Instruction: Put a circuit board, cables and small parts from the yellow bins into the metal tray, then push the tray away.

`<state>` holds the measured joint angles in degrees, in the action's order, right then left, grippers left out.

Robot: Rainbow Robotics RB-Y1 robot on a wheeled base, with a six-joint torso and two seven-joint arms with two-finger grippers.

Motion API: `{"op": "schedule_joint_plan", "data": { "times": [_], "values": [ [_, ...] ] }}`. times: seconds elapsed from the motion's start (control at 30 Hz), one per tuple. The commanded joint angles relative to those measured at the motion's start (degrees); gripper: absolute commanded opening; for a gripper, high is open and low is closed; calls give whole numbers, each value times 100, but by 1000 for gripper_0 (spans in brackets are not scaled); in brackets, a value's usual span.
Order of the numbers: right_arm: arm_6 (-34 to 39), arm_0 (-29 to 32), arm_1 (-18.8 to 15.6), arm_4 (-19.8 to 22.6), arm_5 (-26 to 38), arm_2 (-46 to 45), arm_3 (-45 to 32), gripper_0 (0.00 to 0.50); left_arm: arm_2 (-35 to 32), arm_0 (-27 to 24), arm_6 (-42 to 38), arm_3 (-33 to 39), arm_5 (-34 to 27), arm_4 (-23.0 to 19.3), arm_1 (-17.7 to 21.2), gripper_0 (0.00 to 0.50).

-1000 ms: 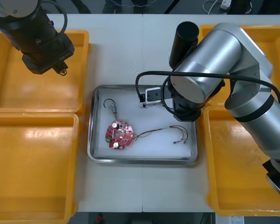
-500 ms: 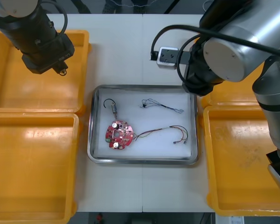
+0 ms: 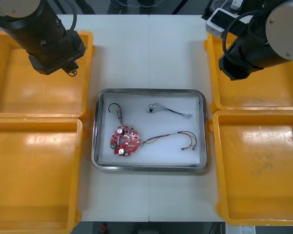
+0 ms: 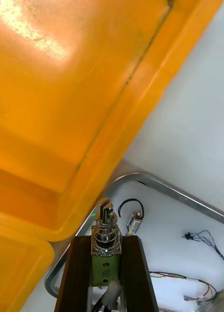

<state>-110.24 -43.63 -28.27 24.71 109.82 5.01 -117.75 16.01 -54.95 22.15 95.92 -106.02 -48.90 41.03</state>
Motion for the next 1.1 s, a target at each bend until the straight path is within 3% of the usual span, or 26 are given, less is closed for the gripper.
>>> {"op": "schedule_joint_plan", "data": {
  "times": [0.03,0.23,0.43,0.73,1.1],
  "values": [
    [749,232,-337,315,18,-597,-205,464,254,-7,228,489,-32,-23,-78,0],
    [1540,584,-688,913,18,-1213,-205,465,667,-147,149,630,73,12,-403,3],
    [1988,935,-987,1255,18,-1643,-205,465,1185,-227,61,586,407,214,-720,2],
    [2129,1568,-1269,1317,18,-2162,-231,463,1809,-235,87,252,961,425,-1054,0],
    [2252,2342,-1233,1466,18,-2636,-310,463,2565,-235,123,-618,1813,707,-1379,1]
  ]
}}
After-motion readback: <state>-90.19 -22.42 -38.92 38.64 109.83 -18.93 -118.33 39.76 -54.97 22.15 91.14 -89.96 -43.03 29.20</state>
